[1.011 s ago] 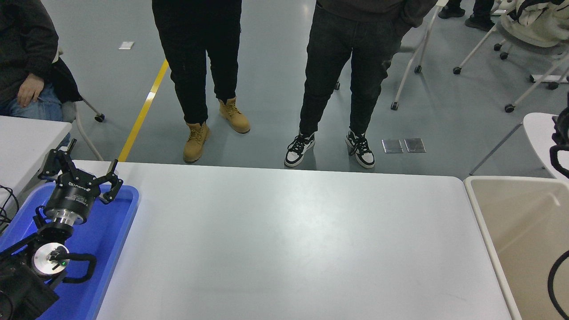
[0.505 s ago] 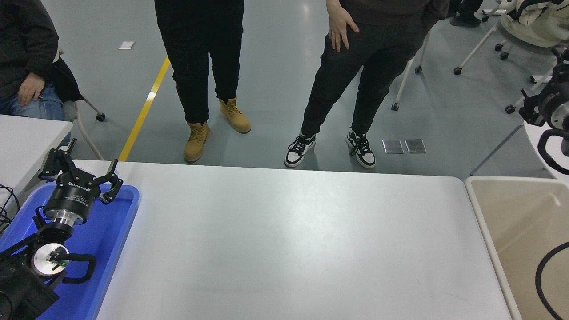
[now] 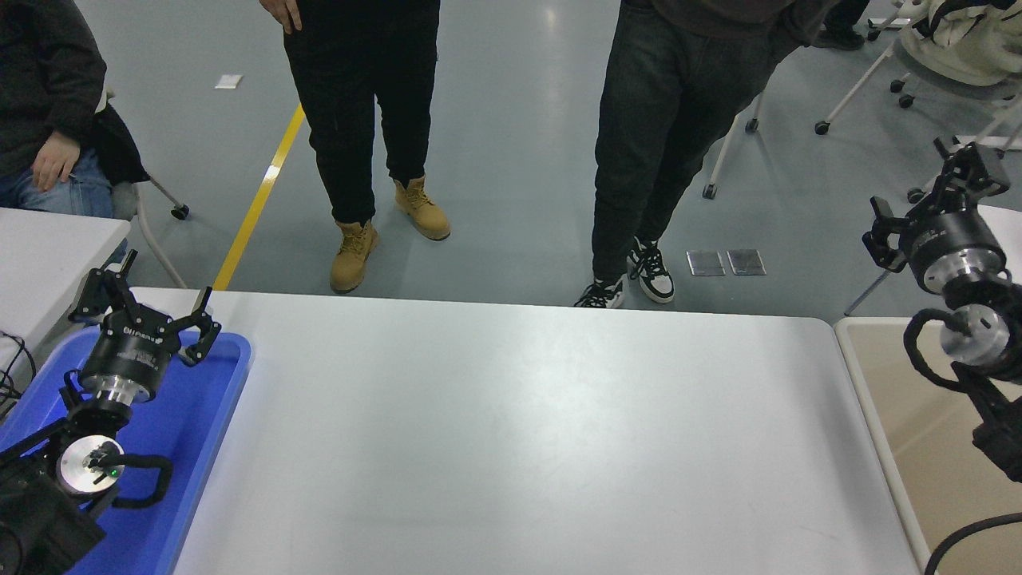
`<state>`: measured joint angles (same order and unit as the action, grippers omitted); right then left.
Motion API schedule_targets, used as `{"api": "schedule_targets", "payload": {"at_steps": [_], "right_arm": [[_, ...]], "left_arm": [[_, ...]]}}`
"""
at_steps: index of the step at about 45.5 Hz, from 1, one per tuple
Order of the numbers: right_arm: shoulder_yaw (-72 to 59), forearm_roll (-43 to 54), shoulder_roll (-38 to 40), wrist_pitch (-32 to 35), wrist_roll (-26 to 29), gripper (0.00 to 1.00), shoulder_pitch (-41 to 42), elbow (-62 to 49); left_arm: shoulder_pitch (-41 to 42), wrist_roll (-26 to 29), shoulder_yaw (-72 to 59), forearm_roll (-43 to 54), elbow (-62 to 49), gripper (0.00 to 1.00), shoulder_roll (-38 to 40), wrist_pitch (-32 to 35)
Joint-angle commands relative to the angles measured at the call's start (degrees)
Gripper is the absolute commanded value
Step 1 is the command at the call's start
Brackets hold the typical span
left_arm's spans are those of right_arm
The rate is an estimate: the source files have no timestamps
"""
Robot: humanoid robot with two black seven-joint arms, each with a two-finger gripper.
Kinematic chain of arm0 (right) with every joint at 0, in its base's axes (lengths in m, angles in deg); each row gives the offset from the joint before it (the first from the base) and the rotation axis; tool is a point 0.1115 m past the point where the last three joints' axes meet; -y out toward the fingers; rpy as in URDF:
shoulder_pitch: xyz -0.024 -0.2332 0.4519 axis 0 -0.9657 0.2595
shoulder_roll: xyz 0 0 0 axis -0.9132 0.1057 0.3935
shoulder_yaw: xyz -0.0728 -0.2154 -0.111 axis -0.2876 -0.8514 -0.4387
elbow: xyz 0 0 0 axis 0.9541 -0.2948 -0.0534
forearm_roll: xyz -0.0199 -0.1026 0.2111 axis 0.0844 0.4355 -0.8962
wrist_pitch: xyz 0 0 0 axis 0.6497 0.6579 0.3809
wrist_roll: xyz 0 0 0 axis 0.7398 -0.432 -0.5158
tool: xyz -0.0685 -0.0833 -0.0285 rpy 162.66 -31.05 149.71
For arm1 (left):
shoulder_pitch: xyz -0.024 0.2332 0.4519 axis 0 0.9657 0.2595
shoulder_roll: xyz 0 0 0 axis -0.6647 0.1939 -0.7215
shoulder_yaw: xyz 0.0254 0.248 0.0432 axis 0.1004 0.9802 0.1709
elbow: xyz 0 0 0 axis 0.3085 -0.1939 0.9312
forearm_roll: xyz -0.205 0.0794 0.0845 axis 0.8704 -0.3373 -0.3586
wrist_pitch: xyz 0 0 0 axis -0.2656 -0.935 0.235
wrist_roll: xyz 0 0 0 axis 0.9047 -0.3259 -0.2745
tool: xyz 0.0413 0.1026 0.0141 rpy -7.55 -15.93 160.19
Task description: Clean the table surface
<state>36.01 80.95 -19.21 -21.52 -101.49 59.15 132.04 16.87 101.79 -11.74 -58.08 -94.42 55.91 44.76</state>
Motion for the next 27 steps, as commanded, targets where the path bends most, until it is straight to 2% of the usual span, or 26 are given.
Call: {"api": "schedule_targets", "payload": {"at_steps": [1,17,27], "right_arm": [[1.28,0.15,-2.08,0.01,-6.79,0.99,-8.38,5.13],[2.86,0.67,-3.93,0.19,-7.67,0.99,-14.44,7.94],[2.16,0.67,-3.93,2.56,-7.58,0.99,-14.62,8.12]], "left_arm": [[0.0,0.0,0.0,0.0,0.0,1.0,0.0,0.0],[0.0,0.0,0.0,0.0,0.0,1.0,0.0,0.0],[0.0,0.0,0.0,0.0,0.0,1.0,0.0,0.0]]}}
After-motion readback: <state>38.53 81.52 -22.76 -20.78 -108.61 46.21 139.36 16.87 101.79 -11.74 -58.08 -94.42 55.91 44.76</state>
